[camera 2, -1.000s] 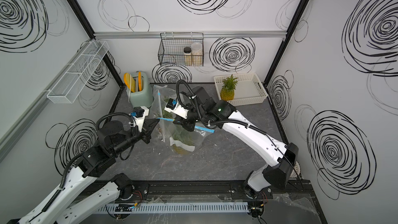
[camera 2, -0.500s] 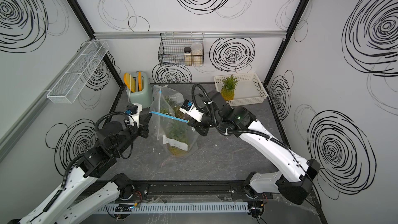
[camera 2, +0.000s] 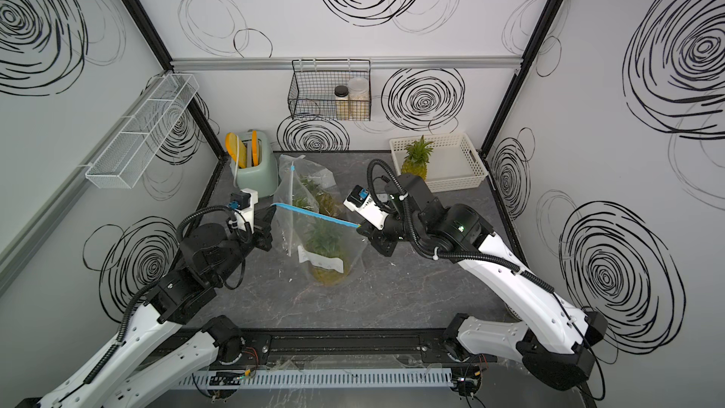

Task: Open the zip-top bag and take out the pineapple
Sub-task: Unzip the zipper on the zipper food storage bag.

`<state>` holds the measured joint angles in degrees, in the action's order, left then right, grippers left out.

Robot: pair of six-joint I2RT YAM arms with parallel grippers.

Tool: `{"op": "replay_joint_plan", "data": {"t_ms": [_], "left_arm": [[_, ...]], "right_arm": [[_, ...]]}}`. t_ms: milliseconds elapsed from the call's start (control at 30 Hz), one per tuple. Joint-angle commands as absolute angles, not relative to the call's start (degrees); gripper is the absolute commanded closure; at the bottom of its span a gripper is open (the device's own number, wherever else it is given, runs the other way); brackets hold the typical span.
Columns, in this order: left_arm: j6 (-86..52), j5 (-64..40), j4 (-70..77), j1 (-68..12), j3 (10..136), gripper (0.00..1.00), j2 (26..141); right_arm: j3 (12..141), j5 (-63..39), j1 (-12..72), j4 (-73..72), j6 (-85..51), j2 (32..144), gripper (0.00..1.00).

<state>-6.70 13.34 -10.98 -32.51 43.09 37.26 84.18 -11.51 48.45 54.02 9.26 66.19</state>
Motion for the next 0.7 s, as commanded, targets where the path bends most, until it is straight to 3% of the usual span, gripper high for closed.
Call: {"op": "replay_joint_plan", "data": {"t_ms": [0, 433, 667], "left_arm": [[-8.1, 21.6, -4.5, -30.2, 43.2, 1.0, 36.2], [-13.1, 17.2, -1.2, -31.7, 43.5, 1.0, 38.1], [-15.9, 14.6, 2.8, -39.5, 45.8, 1.0, 43.2]], "right_arm": [[84.2, -9.1, 47.6, 59.4, 7.8, 62.6, 0.99], [85.6, -5.7, 47.5, 61.6, 6.4, 59.0, 0.99], [86.5, -7.3, 47.6, 60.6, 5.6, 57.0, 0.99]]}}
